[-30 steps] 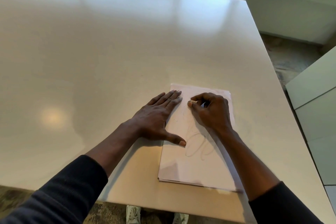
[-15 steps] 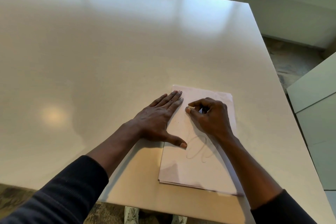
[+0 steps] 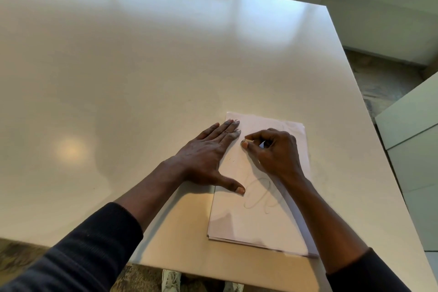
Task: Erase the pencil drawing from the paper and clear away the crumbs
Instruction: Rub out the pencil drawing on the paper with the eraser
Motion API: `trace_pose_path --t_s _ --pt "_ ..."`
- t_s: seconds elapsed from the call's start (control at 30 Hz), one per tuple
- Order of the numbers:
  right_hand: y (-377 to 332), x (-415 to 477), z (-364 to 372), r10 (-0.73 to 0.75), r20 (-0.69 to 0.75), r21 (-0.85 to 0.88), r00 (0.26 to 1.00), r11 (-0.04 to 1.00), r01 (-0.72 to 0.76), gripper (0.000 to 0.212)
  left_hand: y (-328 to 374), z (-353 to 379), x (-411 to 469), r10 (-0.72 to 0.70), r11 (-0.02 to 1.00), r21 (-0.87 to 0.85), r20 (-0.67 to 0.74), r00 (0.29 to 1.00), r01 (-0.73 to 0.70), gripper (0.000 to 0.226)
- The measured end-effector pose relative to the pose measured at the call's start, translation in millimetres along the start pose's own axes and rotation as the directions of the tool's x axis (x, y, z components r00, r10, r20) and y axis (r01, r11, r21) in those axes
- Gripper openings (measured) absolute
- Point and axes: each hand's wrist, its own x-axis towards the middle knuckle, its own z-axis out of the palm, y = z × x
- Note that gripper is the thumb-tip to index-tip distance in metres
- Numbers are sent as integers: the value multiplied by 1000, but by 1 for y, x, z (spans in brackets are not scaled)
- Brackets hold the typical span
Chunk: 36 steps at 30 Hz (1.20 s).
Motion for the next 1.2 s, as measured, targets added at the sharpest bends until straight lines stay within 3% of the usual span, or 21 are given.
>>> trace_pose_path --t_s 0.13,0.3,0.47,0.63,0.8,0.97,1.1,1.2 --pt "0 8 1 43 -89 -6 995 999 -44 18 -1 1 -1 -2 1000 -6 -9 1000 2 142" --pt "-1 0 -3 -35 70 22 997 999 33 18 -1 1 0 -3 1000 -12 -16 1000 3 143" --pt "0 6 -1 -14 -10 26 1000 1000 14 17 -1 2 -1 -15 1000 -17 -25 1000 14 144" --pt "3 0 -8 -84 130 47 988 996 78 17 -1 2 0 -8 1000 -15 -26 1000 8 143" --pt "4 3 -4 -28 16 43 999 999 27 18 -2 2 0 -8 1000 -10 -21 1000 7 143" --pt "4 -6 -12 -125 163 62 979 991 117 16 -2 3 1 -10 1000 -4 -14 1000 10 144" --pt "5 -1 -8 -64 50 26 997 998 63 16 -2 2 1 -7 1000 -13 -12 1000 7 144" --pt "3 -5 -7 -94 78 37 993 995 91 16 -2 1 1 -10 1000 -10 -13 1000 10 144"
